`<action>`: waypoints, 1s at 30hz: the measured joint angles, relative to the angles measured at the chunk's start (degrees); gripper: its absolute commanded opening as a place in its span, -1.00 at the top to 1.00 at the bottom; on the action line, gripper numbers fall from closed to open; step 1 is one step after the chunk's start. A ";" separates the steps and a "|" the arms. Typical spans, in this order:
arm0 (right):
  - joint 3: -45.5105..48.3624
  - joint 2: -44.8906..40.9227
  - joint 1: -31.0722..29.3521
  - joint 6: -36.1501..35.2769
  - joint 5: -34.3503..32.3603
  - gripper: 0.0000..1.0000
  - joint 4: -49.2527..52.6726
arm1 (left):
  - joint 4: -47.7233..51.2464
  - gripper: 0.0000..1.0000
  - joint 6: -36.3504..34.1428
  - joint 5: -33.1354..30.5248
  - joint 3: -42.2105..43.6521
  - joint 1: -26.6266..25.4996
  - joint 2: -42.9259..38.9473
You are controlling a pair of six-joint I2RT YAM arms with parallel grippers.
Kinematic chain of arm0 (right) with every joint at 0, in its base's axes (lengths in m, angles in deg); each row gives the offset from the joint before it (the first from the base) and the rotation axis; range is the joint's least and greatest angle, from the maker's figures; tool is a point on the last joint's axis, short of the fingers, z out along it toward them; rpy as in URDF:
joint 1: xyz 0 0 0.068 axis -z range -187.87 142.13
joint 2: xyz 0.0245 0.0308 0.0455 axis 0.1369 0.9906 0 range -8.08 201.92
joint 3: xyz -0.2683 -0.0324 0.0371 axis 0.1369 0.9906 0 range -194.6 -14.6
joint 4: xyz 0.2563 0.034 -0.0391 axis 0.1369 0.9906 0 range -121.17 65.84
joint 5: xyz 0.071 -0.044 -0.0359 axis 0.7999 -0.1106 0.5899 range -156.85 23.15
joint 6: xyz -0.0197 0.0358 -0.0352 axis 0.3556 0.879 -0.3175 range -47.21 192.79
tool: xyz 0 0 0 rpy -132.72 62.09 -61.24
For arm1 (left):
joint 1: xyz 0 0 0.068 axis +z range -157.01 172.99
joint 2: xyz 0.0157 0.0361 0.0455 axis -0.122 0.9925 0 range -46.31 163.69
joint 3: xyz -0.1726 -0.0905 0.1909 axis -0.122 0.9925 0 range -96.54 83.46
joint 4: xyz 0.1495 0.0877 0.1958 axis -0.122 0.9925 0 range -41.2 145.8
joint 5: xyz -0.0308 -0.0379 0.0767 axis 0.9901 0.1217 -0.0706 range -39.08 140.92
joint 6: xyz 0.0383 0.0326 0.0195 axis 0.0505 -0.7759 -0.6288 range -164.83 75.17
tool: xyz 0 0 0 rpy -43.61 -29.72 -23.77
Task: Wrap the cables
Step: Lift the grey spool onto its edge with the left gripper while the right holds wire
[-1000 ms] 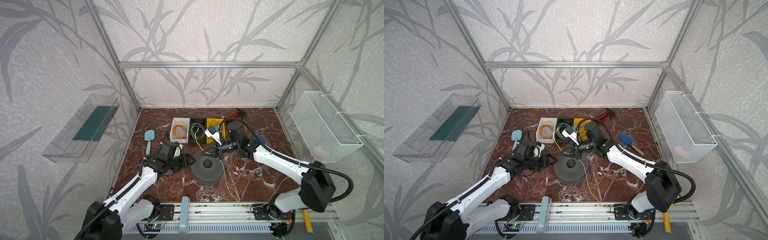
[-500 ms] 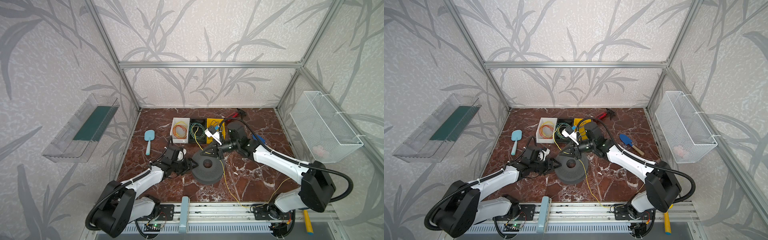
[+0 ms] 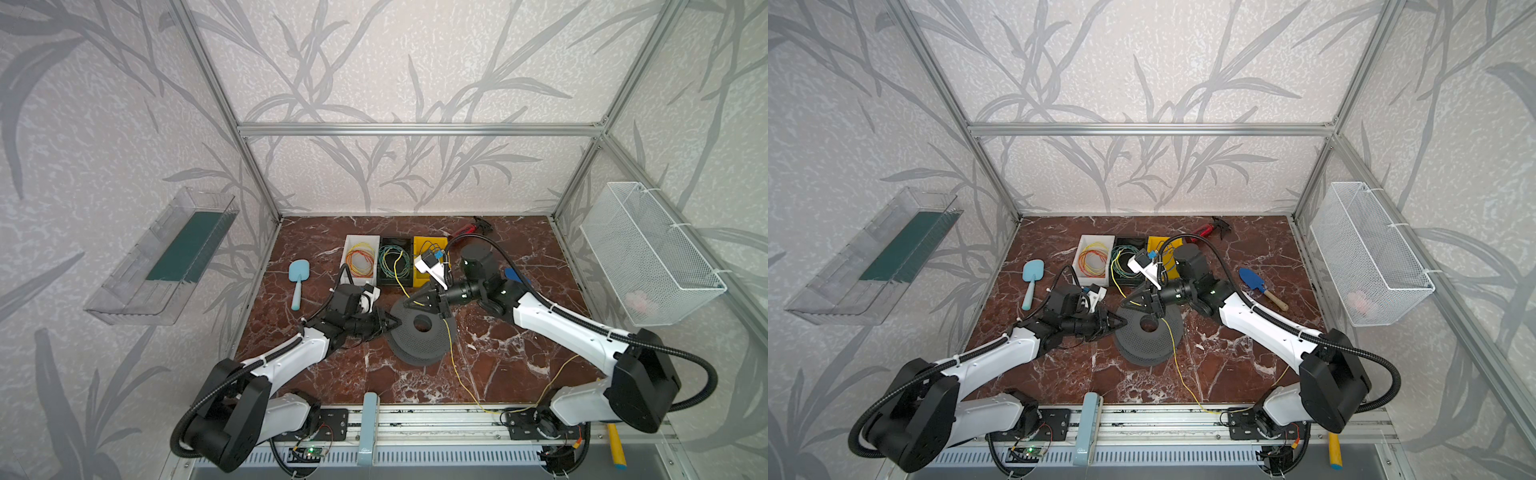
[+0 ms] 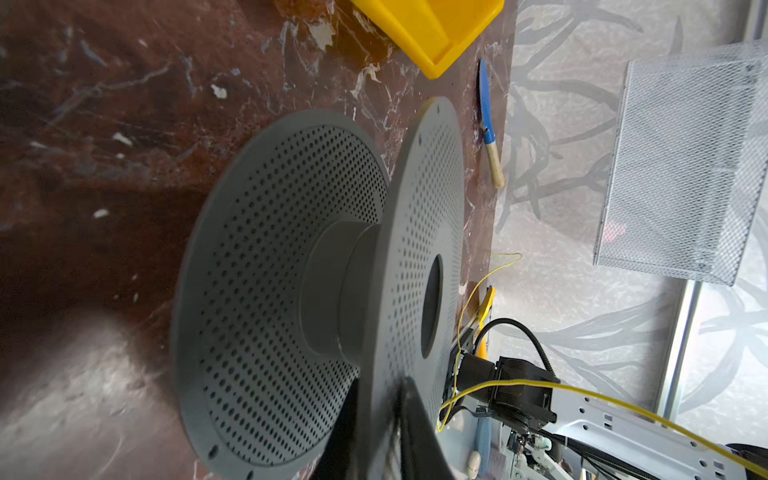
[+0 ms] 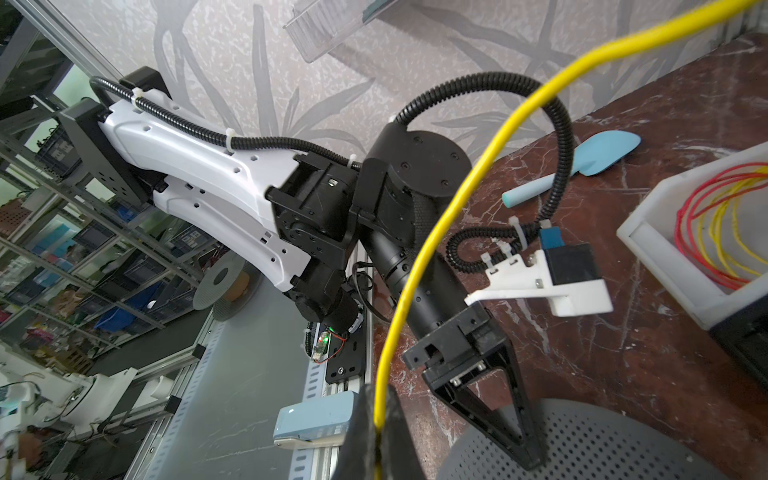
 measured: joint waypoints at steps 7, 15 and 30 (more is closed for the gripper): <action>3.65 -3.80 5.01 1.86 -0.48 1.00 -1.49 | 30.03 1.00 -6.16 -15.96 -24.85 -5.05 -2.19; 9.31 -5.14 8.55 4.90 -0.33 1.00 -3.89 | 53.37 1.00 -6.75 -37.94 -52.43 -15.47 9.86; 11.72 -12.92 10.27 5.88 -0.48 1.00 -3.32 | 63.39 1.00 -3.13 -50.25 -57.94 -22.47 23.61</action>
